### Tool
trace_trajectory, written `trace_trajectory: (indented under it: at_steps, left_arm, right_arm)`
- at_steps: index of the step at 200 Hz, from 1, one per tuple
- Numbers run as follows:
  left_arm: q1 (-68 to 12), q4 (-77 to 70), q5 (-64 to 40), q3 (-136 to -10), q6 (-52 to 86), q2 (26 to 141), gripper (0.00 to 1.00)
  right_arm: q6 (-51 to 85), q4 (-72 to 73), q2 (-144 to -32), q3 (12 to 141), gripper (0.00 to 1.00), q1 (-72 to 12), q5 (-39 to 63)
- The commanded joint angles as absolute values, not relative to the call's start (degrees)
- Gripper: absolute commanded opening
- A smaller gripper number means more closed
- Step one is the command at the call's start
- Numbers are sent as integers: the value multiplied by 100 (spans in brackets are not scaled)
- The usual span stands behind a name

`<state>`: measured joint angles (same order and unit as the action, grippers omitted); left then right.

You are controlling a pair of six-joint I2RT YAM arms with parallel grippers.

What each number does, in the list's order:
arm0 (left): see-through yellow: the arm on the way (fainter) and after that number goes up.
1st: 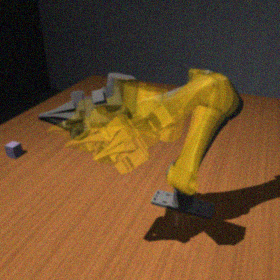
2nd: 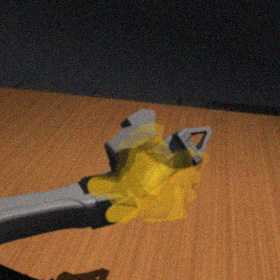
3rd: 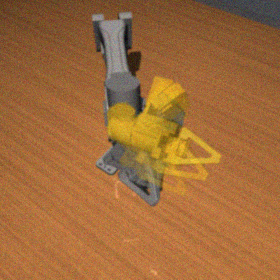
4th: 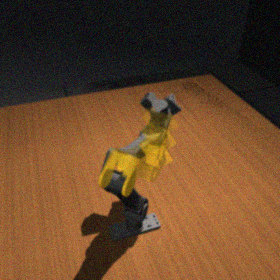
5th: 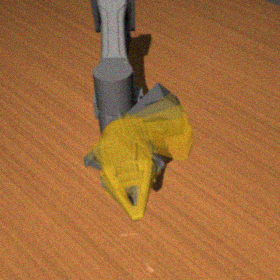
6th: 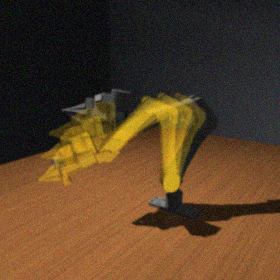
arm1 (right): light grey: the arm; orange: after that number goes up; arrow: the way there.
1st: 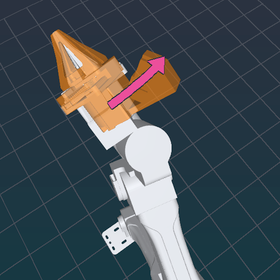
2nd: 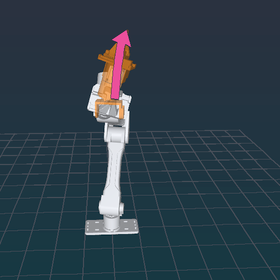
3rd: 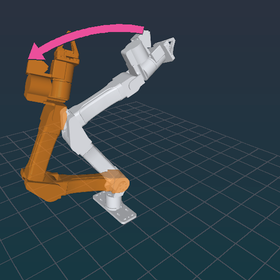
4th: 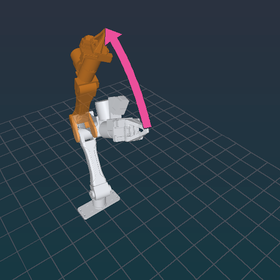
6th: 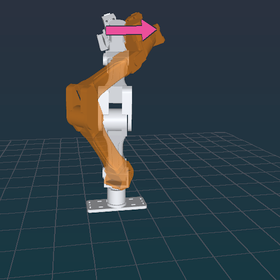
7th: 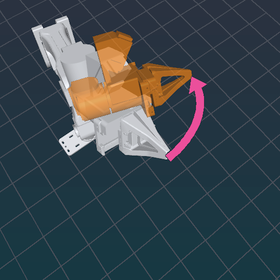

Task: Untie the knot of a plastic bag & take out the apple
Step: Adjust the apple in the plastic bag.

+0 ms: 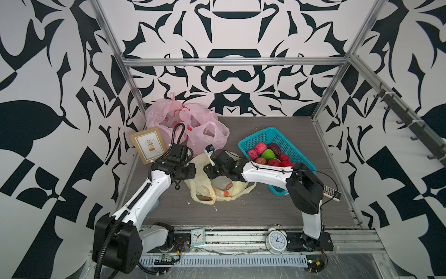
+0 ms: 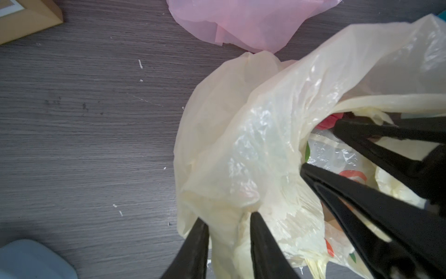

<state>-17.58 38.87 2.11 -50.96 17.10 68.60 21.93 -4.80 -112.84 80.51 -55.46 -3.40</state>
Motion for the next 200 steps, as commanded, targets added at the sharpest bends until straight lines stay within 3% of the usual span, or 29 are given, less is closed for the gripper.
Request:
trace_trajectory:
  at_steps: [1, 63, 200]
  left_arm:
    - [-1731, 3943, 149, -5094, 1707, 6768, 33]
    - [-1731, 3935, 124, -5108, 1703, 6792, 33]
    - [-1731, 3885, 62, -5113, 1680, 6802, 33]
  right_arm:
    - [2263, -489, -11116, 8084, 54, -5520, -729]
    - [2254, -848, -11359, 8319, 53, -5520, -975]
    - [2190, -1075, -11984, 9002, 59, -5695, -337]
